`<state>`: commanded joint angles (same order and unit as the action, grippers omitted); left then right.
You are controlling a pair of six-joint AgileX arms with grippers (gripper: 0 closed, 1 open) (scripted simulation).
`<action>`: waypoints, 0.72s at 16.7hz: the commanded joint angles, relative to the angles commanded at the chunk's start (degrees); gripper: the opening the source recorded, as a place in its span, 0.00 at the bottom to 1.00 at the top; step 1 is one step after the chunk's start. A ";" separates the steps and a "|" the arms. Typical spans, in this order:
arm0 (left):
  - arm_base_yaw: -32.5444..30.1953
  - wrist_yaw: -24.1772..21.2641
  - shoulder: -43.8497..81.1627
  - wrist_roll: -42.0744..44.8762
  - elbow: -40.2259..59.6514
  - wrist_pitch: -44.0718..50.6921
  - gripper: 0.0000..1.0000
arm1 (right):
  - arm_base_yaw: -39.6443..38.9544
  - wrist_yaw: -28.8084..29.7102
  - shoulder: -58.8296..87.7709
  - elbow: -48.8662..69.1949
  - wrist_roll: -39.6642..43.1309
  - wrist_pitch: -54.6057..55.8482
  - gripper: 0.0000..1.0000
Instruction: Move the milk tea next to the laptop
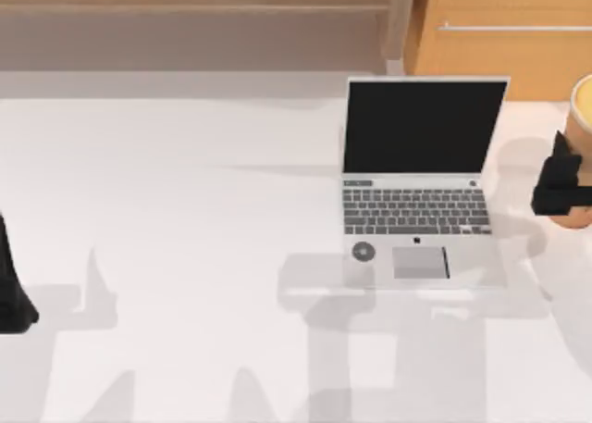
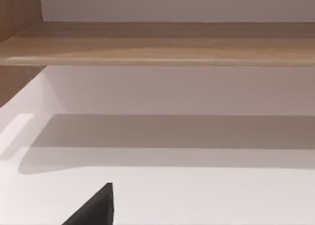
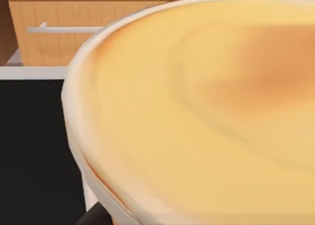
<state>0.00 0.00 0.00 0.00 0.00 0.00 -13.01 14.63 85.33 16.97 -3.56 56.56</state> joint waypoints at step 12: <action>0.00 0.00 0.00 0.00 0.00 0.00 1.00 | 1.62 -1.48 2.48 -3.24 0.25 11.29 0.00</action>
<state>0.00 0.00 0.00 0.00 0.00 0.00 -11.39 13.16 87.81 13.72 -3.31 67.85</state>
